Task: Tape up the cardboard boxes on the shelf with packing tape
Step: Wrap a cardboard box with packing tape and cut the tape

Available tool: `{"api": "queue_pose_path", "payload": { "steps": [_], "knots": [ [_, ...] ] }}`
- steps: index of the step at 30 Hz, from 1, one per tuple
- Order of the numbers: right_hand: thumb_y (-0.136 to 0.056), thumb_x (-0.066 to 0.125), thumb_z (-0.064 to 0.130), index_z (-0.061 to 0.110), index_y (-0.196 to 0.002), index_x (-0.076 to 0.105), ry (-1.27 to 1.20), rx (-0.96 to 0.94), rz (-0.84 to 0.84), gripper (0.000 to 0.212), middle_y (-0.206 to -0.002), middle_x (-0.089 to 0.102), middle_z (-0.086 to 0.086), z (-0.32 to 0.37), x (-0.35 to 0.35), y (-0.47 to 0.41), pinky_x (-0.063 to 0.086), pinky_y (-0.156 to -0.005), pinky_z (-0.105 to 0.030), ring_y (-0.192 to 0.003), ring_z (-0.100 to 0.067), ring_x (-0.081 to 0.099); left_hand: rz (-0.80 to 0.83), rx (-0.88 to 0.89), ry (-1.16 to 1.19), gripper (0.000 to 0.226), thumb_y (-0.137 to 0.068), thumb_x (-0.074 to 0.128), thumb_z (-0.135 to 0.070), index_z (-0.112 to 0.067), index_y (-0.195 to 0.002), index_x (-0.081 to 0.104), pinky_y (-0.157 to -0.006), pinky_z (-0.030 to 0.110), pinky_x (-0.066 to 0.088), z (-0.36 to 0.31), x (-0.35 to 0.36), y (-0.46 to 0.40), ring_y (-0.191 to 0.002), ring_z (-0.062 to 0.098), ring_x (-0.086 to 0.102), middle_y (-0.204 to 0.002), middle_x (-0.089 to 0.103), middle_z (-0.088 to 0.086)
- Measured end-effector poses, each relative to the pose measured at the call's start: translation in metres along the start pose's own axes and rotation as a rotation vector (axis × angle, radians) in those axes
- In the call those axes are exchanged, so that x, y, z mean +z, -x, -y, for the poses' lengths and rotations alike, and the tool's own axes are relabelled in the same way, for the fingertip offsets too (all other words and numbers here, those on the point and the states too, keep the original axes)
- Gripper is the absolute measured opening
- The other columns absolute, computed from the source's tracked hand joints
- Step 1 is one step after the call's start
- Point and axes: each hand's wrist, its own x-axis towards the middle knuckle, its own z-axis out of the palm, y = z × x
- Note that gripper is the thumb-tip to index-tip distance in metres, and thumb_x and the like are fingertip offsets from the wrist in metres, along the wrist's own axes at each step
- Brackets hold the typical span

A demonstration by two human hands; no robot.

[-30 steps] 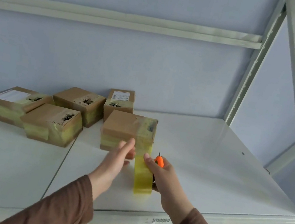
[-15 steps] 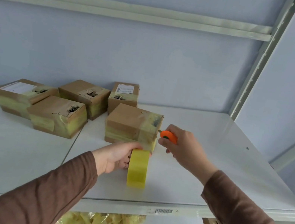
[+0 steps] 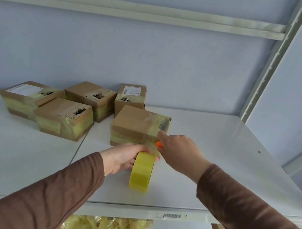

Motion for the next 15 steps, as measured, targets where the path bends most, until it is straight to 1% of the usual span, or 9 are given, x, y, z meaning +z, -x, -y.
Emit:
{"api": "queue_pose_path", "payload": {
  "steps": [1, 2, 4, 6, 8, 10, 11, 13, 15],
  "knots": [
    [-0.106, 0.043, 0.029, 0.02, -0.11, 0.043, 0.056, -0.001, 0.007, 0.011, -0.086, 0.066, -0.007, -0.001, 0.001, -0.002, 0.037, -0.059, -0.035, -0.082, -0.036, 0.066, -0.003, 0.0, -0.007, 0.055, -0.057, 0.083, -0.049, -0.016, -0.1, 0.08, -0.076, 0.029, 0.057, -0.001, -0.001, -0.001, -0.082, 0.014, 0.074, -0.102, 0.079, 0.006],
    [-0.105, 0.045, 0.025, 0.019, -0.117, 0.047, 0.114, 0.001, 0.035, 0.014, -0.091, 0.066, -0.006, -0.002, 0.0, -0.001, 0.036, -0.061, -0.034, -0.086, -0.035, 0.067, -0.001, -0.007, -0.017, 0.052, -0.063, 0.082, -0.047, -0.015, -0.104, 0.08, -0.078, 0.03, 0.057, -0.003, -0.001, -0.002, -0.082, 0.013, 0.074, -0.103, 0.079, 0.006],
    [-0.103, 0.048, 0.02, 0.016, -0.124, 0.051, 0.185, 0.015, 0.166, 0.021, -0.105, 0.067, -0.007, -0.009, -0.001, 0.003, 0.037, -0.067, -0.034, -0.098, -0.033, 0.067, 0.004, -0.033, -0.051, 0.034, -0.09, 0.068, -0.035, -0.011, -0.113, 0.078, -0.082, 0.03, 0.055, -0.005, -0.001, -0.004, -0.086, 0.014, 0.073, -0.105, 0.079, 0.006],
    [-0.104, 0.05, 0.029, 0.018, -0.121, 0.051, 0.124, 0.06, 0.221, 0.02, -0.108, 0.068, -0.006, -0.018, -0.004, 0.011, 0.039, -0.07, -0.034, -0.1, -0.033, 0.066, -0.015, -0.047, -0.083, 0.03, -0.099, 0.059, -0.029, -0.011, -0.112, 0.079, -0.08, 0.029, 0.055, -0.006, -0.002, -0.003, -0.089, 0.016, 0.071, -0.105, 0.08, 0.005],
    [-0.103, 0.054, 0.035, 0.021, -0.115, 0.046, -0.029, 0.075, 0.075, 0.02, -0.101, 0.068, -0.006, -0.024, -0.012, 0.011, 0.039, -0.068, -0.035, -0.091, -0.034, 0.066, -0.022, -0.039, -0.1, 0.03, -0.099, 0.058, -0.03, -0.011, -0.109, 0.079, -0.084, 0.033, 0.057, -0.007, -0.005, -0.004, -0.091, 0.018, 0.072, -0.101, 0.08, 0.002],
    [-0.101, 0.058, 0.028, 0.019, -0.11, 0.046, -0.295, 0.09, -0.167, 0.018, -0.097, 0.065, -0.003, -0.02, -0.017, 0.005, 0.037, -0.067, -0.035, -0.081, -0.03, 0.061, -0.023, -0.043, -0.102, 0.032, -0.1, 0.057, -0.028, -0.007, -0.115, 0.077, -0.1, 0.04, 0.054, -0.007, -0.006, -0.006, -0.104, 0.022, 0.071, -0.107, 0.079, 0.003],
    [-0.1, 0.06, 0.024, 0.017, -0.11, 0.05, -0.452, 0.119, -0.272, 0.016, -0.099, 0.064, -0.001, -0.013, -0.016, 0.0, 0.038, -0.068, -0.035, -0.08, -0.024, 0.058, -0.02, -0.04, -0.11, 0.033, -0.101, 0.056, -0.028, -0.007, -0.117, 0.076, -0.102, 0.04, 0.052, -0.007, -0.006, -0.007, -0.107, 0.023, 0.07, -0.108, 0.079, 0.003],
    [-0.096, 0.066, 0.025, 0.015, -0.11, 0.061, -0.604, 0.221, -0.335, 0.018, -0.102, 0.062, 0.001, 0.001, -0.008, -0.007, 0.042, -0.072, -0.035, -0.083, -0.02, 0.055, -0.016, -0.041, -0.142, 0.034, -0.101, 0.054, -0.031, -0.009, -0.115, 0.077, -0.093, 0.036, 0.056, -0.008, -0.004, -0.008, -0.1, 0.02, 0.071, -0.106, 0.079, 0.001],
    [-0.095, 0.069, 0.032, 0.016, -0.108, 0.064, -0.538, 0.286, -0.319, 0.021, -0.099, 0.057, -0.001, 0.01, 0.009, -0.009, 0.046, -0.071, -0.036, -0.083, -0.024, 0.057, 0.002, -0.063, -0.229, 0.036, -0.101, 0.052, -0.034, -0.013, -0.107, 0.08, -0.079, 0.029, 0.054, -0.01, -0.004, -0.006, -0.09, 0.017, 0.07, -0.104, 0.08, -0.001]
  ]
}}
